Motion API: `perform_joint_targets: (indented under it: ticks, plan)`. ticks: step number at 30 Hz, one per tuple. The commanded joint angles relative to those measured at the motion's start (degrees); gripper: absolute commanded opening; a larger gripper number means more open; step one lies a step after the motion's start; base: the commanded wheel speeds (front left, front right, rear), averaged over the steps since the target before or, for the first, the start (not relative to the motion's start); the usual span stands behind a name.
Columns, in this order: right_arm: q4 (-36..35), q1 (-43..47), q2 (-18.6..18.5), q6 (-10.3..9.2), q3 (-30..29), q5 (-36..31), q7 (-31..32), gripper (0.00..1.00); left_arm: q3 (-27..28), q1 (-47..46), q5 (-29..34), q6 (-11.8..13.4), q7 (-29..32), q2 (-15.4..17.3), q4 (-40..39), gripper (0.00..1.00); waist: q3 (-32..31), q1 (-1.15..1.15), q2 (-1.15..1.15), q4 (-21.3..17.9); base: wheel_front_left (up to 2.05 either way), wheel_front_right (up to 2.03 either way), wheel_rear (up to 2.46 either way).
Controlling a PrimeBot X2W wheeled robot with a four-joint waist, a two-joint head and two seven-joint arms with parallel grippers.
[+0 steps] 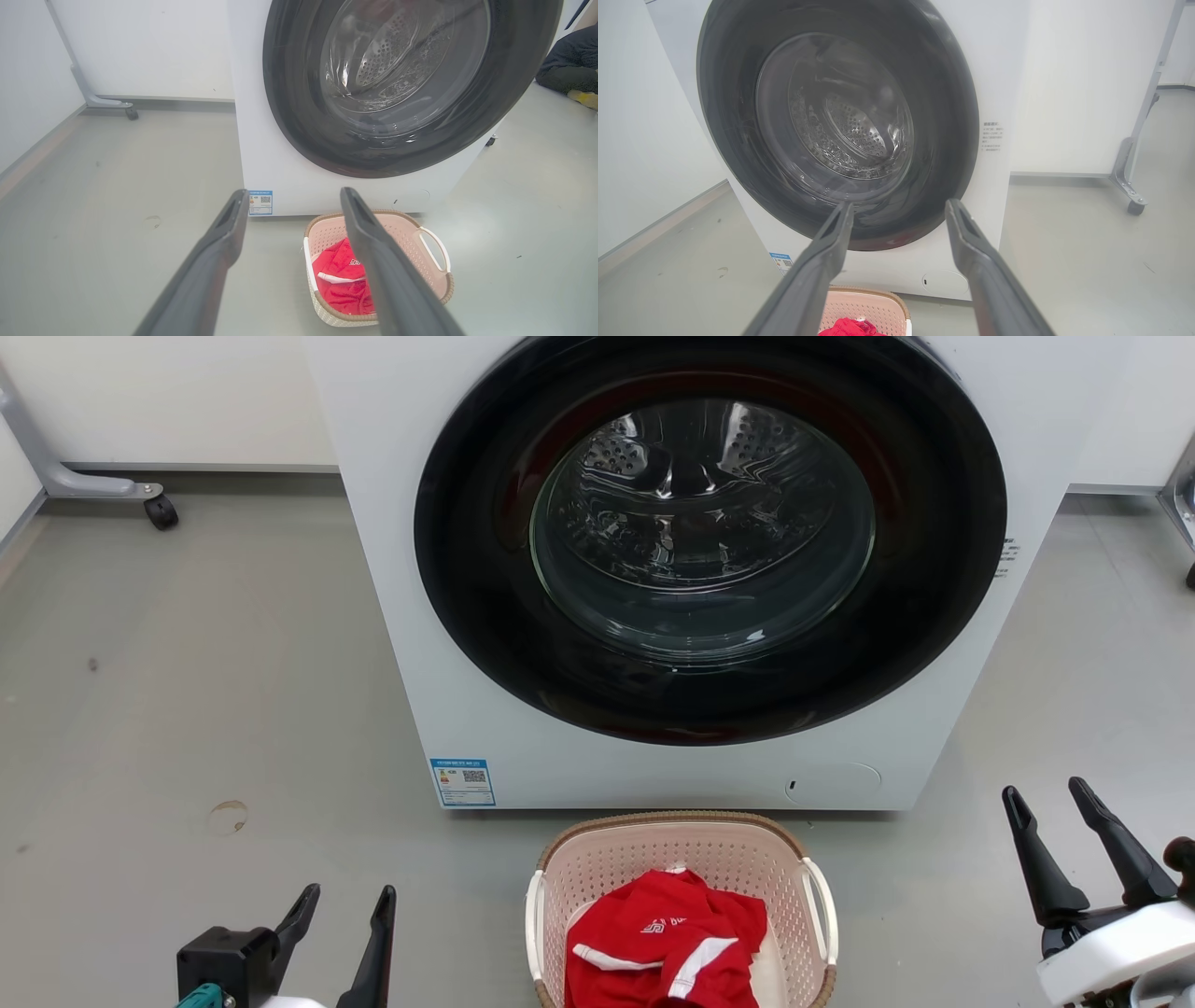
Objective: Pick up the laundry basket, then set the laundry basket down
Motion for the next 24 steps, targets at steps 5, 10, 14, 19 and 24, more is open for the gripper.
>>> perform_joint_targets:
  ticks: [5, 10, 14, 19, 24]
  plan:
    - [-1.8, -1.3, -1.7, -0.16, 0.3, -0.3, -0.4, 1.0, 2.0, -3.1, -0.7, 0.4, -0.7, 0.9, -1.4, 1.0, 0.0, 0.0, 0.0, 0.0, 0.0, 0.0, 0.0]
    - [-2.1, -1.3, -1.6, -0.16, 0.3, -0.4, -0.4, 1.0, 1.9, -3.2, -0.7, 0.4, -0.8, 1.0, -1.2, 1.0, 0.0, 0.0, 0.0, 0.0, 0.0, 0.0, 0.0]
    - [-2.3, -1.1, -1.6, -0.16, 0.3, -0.4, -0.4, 1.0, 1.8, -3.2, -0.7, 0.6, -0.8, 1.1, -1.1, 1.0, 0.0, 0.0, 0.0, 0.1, 0.0, 0.0, 0.0]
    - [-2.3, -1.2, -1.7, -0.16, 0.3, -0.5, -0.4, 1.0, 1.7, -3.3, -0.8, 0.6, -0.9, 1.2, -1.1, 1.0, 0.1, 0.0, 0.0, 0.1, 0.0, 0.0, 0.0]
    - [-0.8, 0.0, 0.0, 0.0, -0.2, -0.4, 0.0, 0.0, -0.6, -0.1, -0.4, 0.1, -0.6, 0.5, 0.3, 0.0, 0.2, 0.0, 0.0, 0.1, 0.0, 0.0, 0.0]
